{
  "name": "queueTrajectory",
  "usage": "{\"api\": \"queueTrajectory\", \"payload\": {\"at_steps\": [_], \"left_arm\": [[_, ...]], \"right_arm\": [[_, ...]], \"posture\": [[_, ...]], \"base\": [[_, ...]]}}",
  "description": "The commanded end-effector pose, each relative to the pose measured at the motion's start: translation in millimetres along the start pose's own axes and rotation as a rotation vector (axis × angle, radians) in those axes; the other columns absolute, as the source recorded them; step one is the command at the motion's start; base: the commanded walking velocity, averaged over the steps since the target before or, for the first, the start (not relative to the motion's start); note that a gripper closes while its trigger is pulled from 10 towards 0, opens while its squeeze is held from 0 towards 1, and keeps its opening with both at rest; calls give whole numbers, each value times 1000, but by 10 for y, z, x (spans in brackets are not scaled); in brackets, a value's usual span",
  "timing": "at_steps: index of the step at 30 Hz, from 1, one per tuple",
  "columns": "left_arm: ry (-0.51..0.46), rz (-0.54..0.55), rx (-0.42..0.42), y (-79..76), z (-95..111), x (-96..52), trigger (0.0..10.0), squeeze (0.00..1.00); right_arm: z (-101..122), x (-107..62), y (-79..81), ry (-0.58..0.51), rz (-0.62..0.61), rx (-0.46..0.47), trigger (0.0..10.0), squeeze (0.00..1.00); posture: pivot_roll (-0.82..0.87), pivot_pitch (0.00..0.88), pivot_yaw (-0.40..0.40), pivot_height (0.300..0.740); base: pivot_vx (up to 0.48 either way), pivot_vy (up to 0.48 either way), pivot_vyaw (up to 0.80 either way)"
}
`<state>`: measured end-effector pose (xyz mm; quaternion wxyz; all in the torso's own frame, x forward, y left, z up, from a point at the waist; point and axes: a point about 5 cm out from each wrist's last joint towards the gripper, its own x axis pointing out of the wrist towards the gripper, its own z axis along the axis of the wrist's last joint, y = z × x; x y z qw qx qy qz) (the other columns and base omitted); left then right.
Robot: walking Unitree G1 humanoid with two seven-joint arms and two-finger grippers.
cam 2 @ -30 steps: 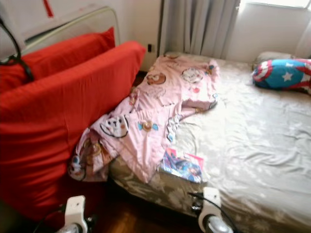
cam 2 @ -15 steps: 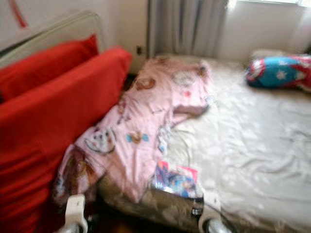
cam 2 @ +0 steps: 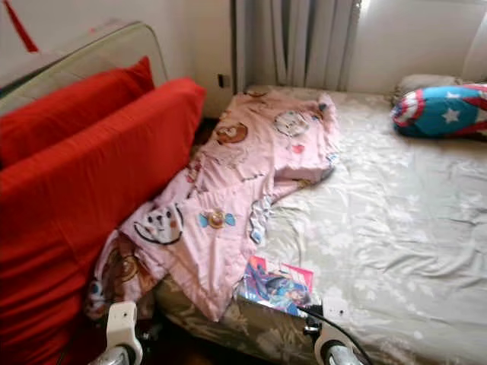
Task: Clean up the room
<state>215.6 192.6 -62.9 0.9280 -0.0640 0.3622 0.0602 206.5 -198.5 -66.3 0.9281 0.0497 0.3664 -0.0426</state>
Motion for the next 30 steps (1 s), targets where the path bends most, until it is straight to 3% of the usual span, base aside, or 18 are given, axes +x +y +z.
{"api": "queueTrajectory", "payload": {"at_steps": [1, 7, 10, 12, 13, 14, 15, 16, 23, 30], "left_arm": [[-31, -9, -13, -19, 17, -2, 10000, 0], [-142, -47, -37, -28, 95, -23, 10000, 0], [-443, -86, -28, -190, 1112, 89, 10000, 0], [-462, -85, -28, -192, 1153, 85, 10000, 0], [-494, -88, -32, -209, 1196, 72, 10000, 0], [-494, -88, -32, -209, 1196, 72, 10000, 0], [-549, -97, -19, -249, 1268, 45, 10000, 0], [-566, -103, -10, -269, 1276, 34, 10000, 0], [-580, -113, 10, -282, 1148, 1, 10000, 0], [-646, -81, 17, -165, 934, -131, 10000, 0]], "right_arm": [[25, -9, -47, -32, -16, 15, 10000, 0], [90, -31, -30, -141, 1, 25, 10000, 0], [107, -44, -16, -180, 16, 35, 10000, 0], [106, -50, -11, -192, 23, 42, 10000, 0], [568, 60, 87, -307, 45, 30, 10000, 0], [568, 60, 87, -307, 45, 30, 10000, 0], [1245, 121, 225, -468, 69, 17, 10000, 0], [1399, 117, 242, -505, 72, 16, 10000, 0], [1366, 81, 134, -543, 31, -18, 10000, 0], [1377, 4, -55, -606, 13, -81, 10000, 0]], "posture": [[-159, 0, 41, 740], [-170, 0, 53, 740], [-179, 0, 59, 740], [-186, 0, 62, 740], [-192, 0, 65, 740], [-192, 0, 65, 740], [-204, 0, 67, 740], [-207, 0, 66, 740], [-205, 0, 52, 740], [-161, 0, -42, 740]], "base": [[0, 0, 0], [0, 0, 0], [0, 0, 0], [0, 0, 0], [0, 0, 0], [0, 0, 0], [0, 0, 0], [0, 0, 0], [0, 0, 0], [0, 0, 0]]}}
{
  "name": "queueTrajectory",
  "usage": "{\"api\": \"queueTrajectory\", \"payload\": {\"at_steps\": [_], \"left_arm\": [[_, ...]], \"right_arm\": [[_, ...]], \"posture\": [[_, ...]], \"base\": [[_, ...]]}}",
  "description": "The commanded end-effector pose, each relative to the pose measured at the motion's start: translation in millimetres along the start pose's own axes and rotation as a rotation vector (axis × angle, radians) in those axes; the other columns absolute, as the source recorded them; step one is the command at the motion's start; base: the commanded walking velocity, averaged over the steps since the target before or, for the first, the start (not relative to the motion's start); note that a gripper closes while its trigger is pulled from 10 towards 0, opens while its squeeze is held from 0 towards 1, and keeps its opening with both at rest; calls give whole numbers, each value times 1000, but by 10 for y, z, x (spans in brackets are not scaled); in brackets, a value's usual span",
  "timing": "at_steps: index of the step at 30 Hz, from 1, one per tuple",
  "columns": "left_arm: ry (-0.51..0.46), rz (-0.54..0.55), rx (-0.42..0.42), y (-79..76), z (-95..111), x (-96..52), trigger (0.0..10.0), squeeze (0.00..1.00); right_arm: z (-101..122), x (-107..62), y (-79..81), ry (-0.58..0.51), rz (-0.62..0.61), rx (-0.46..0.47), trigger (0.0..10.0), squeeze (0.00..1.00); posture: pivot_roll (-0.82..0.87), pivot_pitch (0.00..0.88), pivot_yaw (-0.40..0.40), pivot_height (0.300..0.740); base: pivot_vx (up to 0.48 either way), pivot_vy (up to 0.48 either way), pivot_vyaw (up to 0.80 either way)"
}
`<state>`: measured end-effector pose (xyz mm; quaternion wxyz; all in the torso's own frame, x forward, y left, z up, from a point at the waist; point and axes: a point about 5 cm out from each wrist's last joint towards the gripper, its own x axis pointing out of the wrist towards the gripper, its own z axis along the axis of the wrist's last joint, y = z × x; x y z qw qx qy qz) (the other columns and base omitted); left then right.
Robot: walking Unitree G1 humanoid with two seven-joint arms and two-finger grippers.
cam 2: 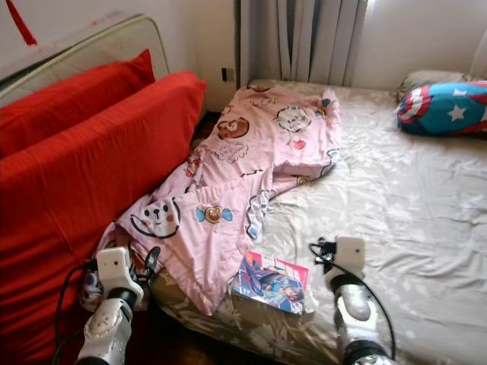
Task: Clean up the room
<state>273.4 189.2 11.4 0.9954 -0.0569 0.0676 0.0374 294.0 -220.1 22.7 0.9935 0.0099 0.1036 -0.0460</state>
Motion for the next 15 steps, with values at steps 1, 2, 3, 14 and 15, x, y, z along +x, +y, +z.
{"api": "queueTrajectory", "payload": {"at_steps": [1, 2, 3, 14, 15], "left_arm": [[-43, -2, 16, 12, 37, -31, 10000, 0], [-51, -1, 18, 16, 33, -53, 10000, 0], [-69, 5, 21, 31, 19, -117, 10000, 0], [-170, 12, 62, 169, 326, -42, 10000, 0], [-174, 10, 60, 160, 339, -35, 10000, 0]], "right_arm": [[113, 31, -3, -60, 21, -19, 10000, 0], [119, 22, -19, -68, 25, -25, 10000, 0], [112, -20, -74, -87, 23, -45, 10000, 0], [145, -133, 208, -209, 56, -11, 10000, 0], [143, -133, 231, -209, 62, -5, 10000, 0]], "posture": [[-161, 0, -42, 740], [-161, 0, -42, 740], [-145, 13, -63, 740], [-125, 34, -13, 740], [-125, 34, -13, 740]], "base": [[0, 0, 0], [0, 0, 0], [0, 0, 0], [0, 0, 0], [0, 0, 0]]}}
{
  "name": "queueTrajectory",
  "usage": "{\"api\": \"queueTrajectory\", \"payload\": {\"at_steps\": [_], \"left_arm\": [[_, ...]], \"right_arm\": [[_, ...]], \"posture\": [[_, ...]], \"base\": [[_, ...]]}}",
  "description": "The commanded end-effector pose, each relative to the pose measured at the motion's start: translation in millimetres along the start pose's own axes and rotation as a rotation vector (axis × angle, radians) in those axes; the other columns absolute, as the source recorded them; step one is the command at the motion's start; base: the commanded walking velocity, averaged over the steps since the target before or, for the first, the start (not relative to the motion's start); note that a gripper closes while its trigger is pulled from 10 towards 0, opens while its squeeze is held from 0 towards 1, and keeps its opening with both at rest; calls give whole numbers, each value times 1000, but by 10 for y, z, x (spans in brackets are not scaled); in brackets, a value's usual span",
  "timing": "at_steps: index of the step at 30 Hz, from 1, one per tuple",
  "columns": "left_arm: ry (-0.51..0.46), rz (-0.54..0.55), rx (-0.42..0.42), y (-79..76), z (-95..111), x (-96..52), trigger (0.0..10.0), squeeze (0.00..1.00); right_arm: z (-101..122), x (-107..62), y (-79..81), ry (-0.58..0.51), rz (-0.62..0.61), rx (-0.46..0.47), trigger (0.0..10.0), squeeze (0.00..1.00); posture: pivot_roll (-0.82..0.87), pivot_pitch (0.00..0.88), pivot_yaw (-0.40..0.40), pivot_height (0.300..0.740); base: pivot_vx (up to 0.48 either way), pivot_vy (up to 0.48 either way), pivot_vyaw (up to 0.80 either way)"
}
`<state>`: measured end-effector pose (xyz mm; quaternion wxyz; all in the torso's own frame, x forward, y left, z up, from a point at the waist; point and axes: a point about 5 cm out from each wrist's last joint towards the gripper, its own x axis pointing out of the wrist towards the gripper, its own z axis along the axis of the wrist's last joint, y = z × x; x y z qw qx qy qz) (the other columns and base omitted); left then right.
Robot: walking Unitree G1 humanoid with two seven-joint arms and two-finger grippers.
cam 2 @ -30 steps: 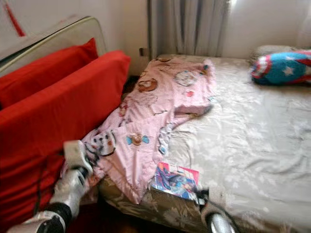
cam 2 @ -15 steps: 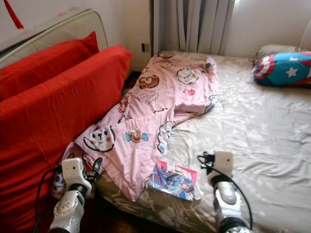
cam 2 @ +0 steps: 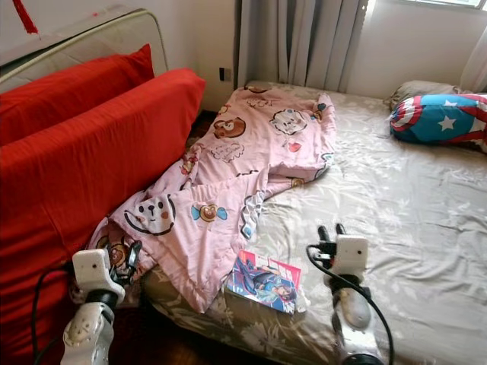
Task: Clean up the room
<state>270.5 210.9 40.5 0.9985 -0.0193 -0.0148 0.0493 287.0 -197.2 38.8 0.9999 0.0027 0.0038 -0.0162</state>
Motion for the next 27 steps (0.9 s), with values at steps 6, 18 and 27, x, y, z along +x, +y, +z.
{"api": "queueTrajectory", "payload": {"at_steps": [6, 18, 27], "left_arm": [[-28, -50, -14, -98, 123, 20, 10000, 0], [-42, -124, -3, -155, 254, -2, 10000, 0], [-2, -153, -9, -224, 203, -55, 10000, 0]], "right_arm": [[-12, -84, 154, -21, 2, 14, 10000, 0], [2, -198, 102, -21, -19, -19, 10000, 0], [44, -226, 73, -26, -11, -53, 10000, 0]], "posture": [[-138, 56, 48, 740], [-135, 105, 52, 740], [-131, 134, 55, 715]], "base": [[0, 0, 0], [0, 0, 0], [0, 0, 0]]}}
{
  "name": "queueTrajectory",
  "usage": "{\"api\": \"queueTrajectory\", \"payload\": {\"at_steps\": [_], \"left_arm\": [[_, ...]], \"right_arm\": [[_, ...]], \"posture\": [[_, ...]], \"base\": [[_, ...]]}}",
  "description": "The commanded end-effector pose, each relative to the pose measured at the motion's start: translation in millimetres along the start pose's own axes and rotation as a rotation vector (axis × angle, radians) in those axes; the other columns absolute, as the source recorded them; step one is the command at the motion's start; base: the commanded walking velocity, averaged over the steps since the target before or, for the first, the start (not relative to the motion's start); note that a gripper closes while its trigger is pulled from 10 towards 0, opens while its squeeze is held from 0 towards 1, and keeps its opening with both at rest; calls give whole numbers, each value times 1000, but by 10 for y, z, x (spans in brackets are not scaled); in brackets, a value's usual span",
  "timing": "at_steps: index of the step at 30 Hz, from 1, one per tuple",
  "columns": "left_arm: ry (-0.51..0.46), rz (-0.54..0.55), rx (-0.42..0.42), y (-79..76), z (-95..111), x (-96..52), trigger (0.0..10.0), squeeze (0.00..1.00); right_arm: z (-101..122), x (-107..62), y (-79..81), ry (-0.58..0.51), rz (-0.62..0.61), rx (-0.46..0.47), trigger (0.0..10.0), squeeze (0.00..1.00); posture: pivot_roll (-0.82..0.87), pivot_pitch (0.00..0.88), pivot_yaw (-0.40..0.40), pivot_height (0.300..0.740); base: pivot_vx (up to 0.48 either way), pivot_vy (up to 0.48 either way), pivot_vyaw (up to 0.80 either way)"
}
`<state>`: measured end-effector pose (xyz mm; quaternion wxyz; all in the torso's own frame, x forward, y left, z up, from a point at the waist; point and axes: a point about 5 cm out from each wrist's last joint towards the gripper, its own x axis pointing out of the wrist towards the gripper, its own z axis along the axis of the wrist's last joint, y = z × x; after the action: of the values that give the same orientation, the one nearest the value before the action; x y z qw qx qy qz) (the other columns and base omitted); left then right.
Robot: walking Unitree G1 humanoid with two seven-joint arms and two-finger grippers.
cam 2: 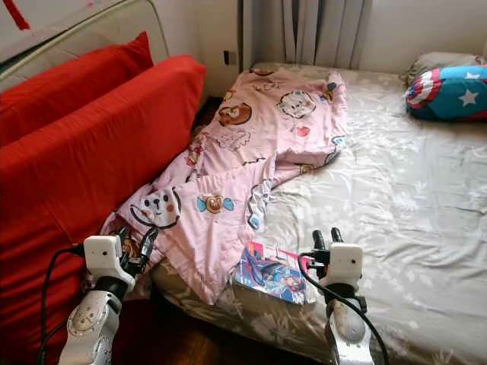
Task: Clean up the room
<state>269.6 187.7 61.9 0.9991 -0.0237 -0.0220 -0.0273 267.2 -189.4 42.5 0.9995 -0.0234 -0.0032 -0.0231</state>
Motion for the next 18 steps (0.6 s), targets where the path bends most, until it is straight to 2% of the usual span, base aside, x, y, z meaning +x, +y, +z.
{"api": "queueTrajectory", "payload": {"at_steps": [1, 4, 5, 11, 18], "left_arm": [[7, -3, 1, 2, 14, -22, 10000, 0], [2, -11, -10, 3, 48, 31, 10000, 0], [9, -46, -4, -2, 68, 84, 10000, 0], [-5, -62, 7, 7, 129, 149, 10000, 0], [-17, -18, -10, 33, 150, 121, 10000, 0]], "right_arm": [[30, -24, -7, -26, -4, 11, 10000, 0], [49, 13, 7, -31, -3, 12, 10000, 0], [85, 47, 53, -37, 14, 14, 10000, 0], [133, 80, 109, -35, 68, 0, 10000, 0], [153, 93, 127, -33, 48, -11, 10000, 0]], "posture": [[-129, 135, 56, 715], [-133, 141, 58, 715], [-144, 154, 54, 715], [-145, 158, 42, 715], [-139, 157, 34, 690]], "base": [[0, 0, 0], [0, 0, 0], [0, 0, 0], [0, 0, 0], [0, 0, 0]]}}
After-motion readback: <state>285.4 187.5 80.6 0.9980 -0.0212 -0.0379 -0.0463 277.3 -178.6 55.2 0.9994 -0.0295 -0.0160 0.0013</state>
